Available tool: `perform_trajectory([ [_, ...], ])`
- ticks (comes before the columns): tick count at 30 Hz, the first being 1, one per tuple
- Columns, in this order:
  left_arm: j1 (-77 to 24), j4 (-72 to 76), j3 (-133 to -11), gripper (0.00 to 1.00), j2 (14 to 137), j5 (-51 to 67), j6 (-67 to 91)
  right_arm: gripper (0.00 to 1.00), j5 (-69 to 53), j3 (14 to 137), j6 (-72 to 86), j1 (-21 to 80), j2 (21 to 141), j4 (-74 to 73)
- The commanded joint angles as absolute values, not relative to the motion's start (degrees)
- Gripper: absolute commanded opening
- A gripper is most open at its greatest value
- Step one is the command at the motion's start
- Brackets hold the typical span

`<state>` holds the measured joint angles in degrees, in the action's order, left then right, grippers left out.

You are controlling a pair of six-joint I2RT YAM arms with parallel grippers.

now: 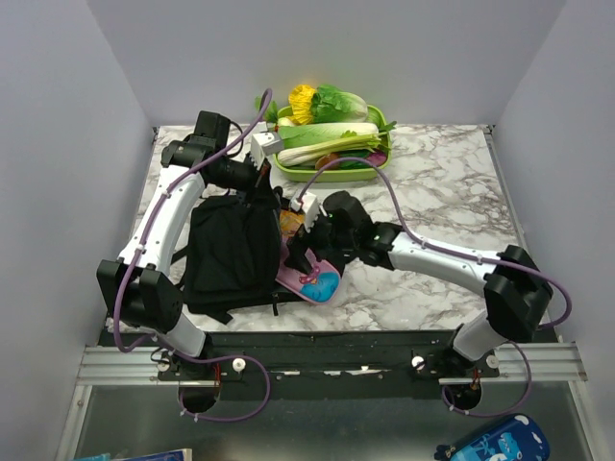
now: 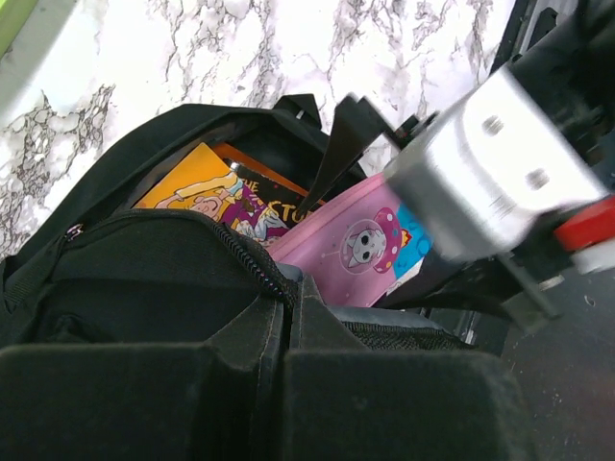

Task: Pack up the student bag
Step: Place the stationery in the student bag.

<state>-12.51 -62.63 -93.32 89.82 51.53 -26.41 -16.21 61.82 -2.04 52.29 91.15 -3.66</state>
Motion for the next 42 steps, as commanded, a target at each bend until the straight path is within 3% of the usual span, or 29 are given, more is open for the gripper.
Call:
perform_trajectory([
  [1,-12.92,-63.9,-93.78,0.0,89.74,54.67,-28.82,1.0,-13.62,59.08,4.29,49.14,85.89,3.16],
  [5,-12.92,-65.04,-94.04,0.0,89.39,54.32,-29.53,0.99,-9.59,53.71,10.1,45.62,79.74,3.7],
  [9,-13.18,-65.21,-93.95,0.0,88.95,53.0,-30.32,0.9,-9.67,46.5,13.88,44.12,76.81,5.44],
  [12,-13.27,-65.3,-94.04,0.0,89.03,53.0,-30.24,0.7,-8.97,49.21,16.08,44.12,82.32,6.42],
  [13,-13.27,-65.3,-94.13,0.0,89.12,53.26,-30.06,0.53,-8.09,50.44,17.39,44.12,83.66,6.76],
  [15,-13.36,-65.13,-93.96,0.0,88.68,53.35,-29.62,0.3,-7.47,53.85,17.58,44.12,87.78,8.52],
  [16,-13.45,-65.04,-93.96,0.0,88.33,53.18,-29.53,0.13,-7.47,55.09,18.01,44.12,89.02,8.79],
  [19,-13.54,-64.78,-93.34,0.0,87.54,52.82,-29.18,0.01,-9.22,58.7,19.68,44.12,93.93,9.93],
  [27,-13.54,-64.95,-93.96,0.0,87.8,52.47,-29.18,0.01,-22.31,64.59,22.59,45.08,103.53,10.9],
  [36,-13.54,-66.01,-93.61,0.0,87.19,50.98,-30.06,0.01,-28.03,69.6,21.53,49.83,107.05,10.9],
  [40,-13.54,-65.83,-93.16,0.0,87.1,51.33,-29.8,0.01,-28.39,74.6,20.4,50.01,109.33,7.83],
  [42,-13.54,-65.57,-93.16,0.0,86.84,51.33,-29.62,0.01,-20.54,75.06,20.3,49.75,108.64,5.28],
])
